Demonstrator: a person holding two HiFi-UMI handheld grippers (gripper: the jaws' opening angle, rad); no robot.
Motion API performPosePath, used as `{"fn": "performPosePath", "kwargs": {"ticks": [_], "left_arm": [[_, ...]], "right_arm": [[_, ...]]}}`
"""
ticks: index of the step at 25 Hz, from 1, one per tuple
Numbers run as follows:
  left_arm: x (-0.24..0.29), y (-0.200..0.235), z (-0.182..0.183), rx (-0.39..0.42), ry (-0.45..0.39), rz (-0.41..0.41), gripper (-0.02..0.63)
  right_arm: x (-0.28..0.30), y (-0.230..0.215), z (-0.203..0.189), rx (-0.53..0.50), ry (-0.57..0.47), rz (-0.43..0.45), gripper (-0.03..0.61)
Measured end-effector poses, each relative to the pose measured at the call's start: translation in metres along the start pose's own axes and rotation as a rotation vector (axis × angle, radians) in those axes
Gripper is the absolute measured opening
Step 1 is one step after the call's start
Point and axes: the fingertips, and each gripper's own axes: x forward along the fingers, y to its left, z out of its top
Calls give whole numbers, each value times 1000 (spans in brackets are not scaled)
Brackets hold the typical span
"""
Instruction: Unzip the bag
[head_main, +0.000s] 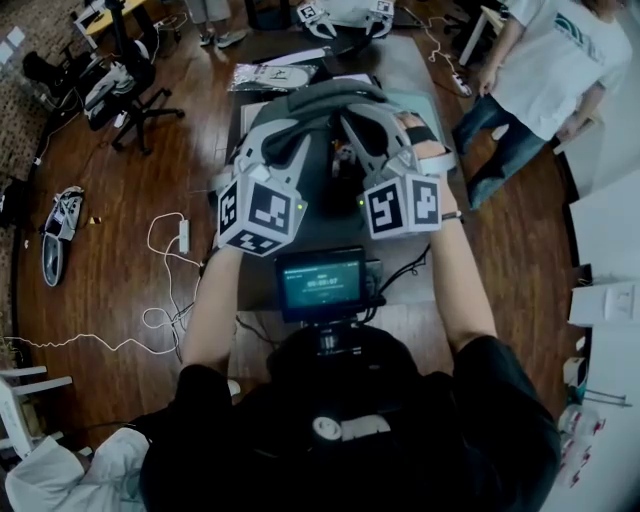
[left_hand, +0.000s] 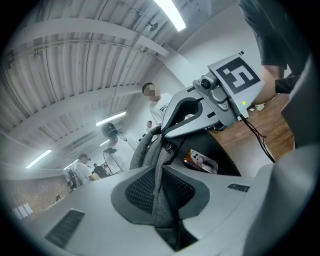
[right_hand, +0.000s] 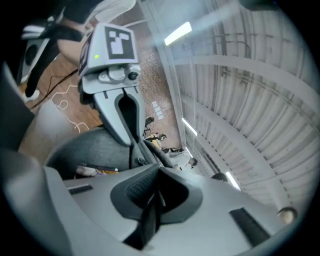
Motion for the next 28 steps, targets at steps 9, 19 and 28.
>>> {"fn": "performPosePath", "kwargs": {"ticks": [9, 19, 28], "left_arm": [[-1, -1, -2, -42, -1, -23, 44], [-3, -2, 2, -60, 5, -50, 41], [-8, -2, -1, -75, 6, -49, 41]], "right_arm": [[-6, -11, -6, 417, -33, 50, 25], [-20, -23, -22, 736, -45, 84, 32], [-11, -10, -8, 435, 5, 87, 31]]}}
